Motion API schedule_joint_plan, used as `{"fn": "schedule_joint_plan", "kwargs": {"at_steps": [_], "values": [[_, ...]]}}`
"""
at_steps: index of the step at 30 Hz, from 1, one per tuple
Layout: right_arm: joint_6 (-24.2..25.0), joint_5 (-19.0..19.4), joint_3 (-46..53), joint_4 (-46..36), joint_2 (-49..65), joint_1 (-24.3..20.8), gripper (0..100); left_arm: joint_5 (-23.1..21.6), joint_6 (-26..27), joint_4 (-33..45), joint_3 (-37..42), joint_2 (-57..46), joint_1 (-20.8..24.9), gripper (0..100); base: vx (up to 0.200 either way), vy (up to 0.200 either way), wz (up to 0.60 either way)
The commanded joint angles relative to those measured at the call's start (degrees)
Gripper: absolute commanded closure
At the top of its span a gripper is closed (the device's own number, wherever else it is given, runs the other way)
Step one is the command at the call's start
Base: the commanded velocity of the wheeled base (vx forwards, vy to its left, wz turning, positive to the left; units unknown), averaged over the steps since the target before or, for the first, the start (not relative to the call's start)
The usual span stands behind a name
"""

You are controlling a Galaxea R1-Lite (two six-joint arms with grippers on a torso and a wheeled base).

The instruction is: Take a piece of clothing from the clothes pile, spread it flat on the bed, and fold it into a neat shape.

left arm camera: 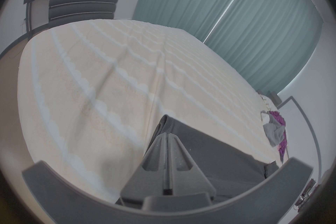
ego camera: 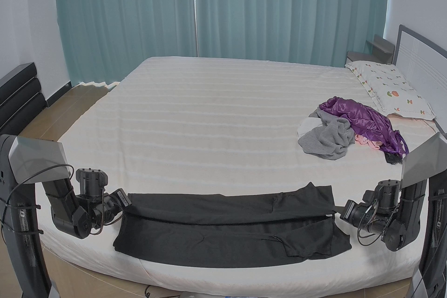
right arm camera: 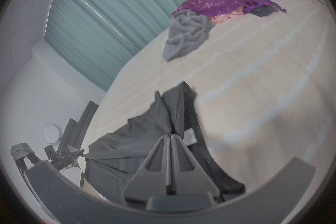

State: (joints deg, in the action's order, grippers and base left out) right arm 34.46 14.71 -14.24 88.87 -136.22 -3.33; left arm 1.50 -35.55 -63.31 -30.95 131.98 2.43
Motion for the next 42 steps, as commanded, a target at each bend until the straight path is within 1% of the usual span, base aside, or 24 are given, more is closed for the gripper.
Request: {"fn": "schedule_joint_plan", "kwargs": {"at_steps": [1,7,10,16,21,25,26,27,34,38,42], "values": [[-0.4,0.1,1.5,0.9,-3.5,0.1,100,0.0,1.1,-0.6,1.4,0.7,-0.1,100,0.000,0.000,0.00],[0.8,0.2,2.3,1.0,0.6,0.3,100,0.0,1.1,-2.0,1.2,0.0,-1.8,100,0.000,0.000,0.00],[1.0,0.2,2.5,1.0,0.5,0.3,100,0.0,1.2,-2.0,1.2,-0.1,-2.4,100,0.000,0.000,0.00],[0.7,0.2,3.7,1.0,-0.5,0.1,100,-0.1,1.4,-1.8,2.5,0.3,-2.2,100,0.000,0.000,0.00],[0.0,0.1,3.4,1.0,-3.1,0.2,100,-0.1,5.0,-1.9,4.1,0.9,-2.0,100,0.000,0.000,0.00],[-0.3,0.1,3.2,1.0,-3.8,-0.3,100,-0.1,5.5,-1.9,4.1,2.5,-1.8,100,0.000,0.000,0.00],[-0.3,0.1,3.1,1.0,-3.8,-0.3,0,-0.1,5.4,-1.9,4.1,2.8,-1.8,100,0.000,0.000,0.00],[-0.2,0.1,3.1,1.0,-3.8,-0.3,0,-0.1,5.4,-1.9,4.0,2.9,-1.8,0,0.000,0.000,0.00],[0.7,0.2,2.7,1.0,-0.2,-0.2,0,-0.3,4.9,-2.0,3.3,2.6,-1.7,0,0.000,0.000,0.00],[1.0,0.3,1.0,0.9,1.9,-0.1,0,-0.3,3.8,-2.6,1.2,1.9,-2.2,0,0.000,0.000,0.00],[2.5,0.3,-5.3,0.5,-0.2,-0.1,0,-0.3,-0.3,-2.1,-5.2,2.8,-2.3,0,0.000,0.000,0.00]]}}
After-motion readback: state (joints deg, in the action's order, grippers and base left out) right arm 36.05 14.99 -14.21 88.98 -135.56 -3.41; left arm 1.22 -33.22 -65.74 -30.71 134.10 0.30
